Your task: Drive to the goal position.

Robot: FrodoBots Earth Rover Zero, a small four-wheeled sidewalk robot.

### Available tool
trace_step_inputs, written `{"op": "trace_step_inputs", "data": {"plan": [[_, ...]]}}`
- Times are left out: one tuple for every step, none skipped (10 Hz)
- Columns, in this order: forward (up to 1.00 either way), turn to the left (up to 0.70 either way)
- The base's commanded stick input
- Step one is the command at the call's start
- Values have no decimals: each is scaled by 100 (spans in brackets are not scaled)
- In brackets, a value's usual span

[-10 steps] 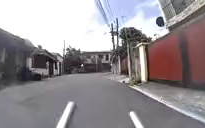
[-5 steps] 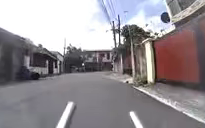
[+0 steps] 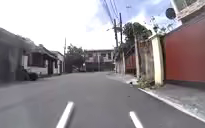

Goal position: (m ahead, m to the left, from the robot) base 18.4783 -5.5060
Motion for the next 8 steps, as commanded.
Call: {"op": "trace_step_inputs", "data": {"plan": [[100, 0], [100, 0], [100, 0], [100, 0], [100, 0], [100, 0], [100, 0], [100, 0]]}}
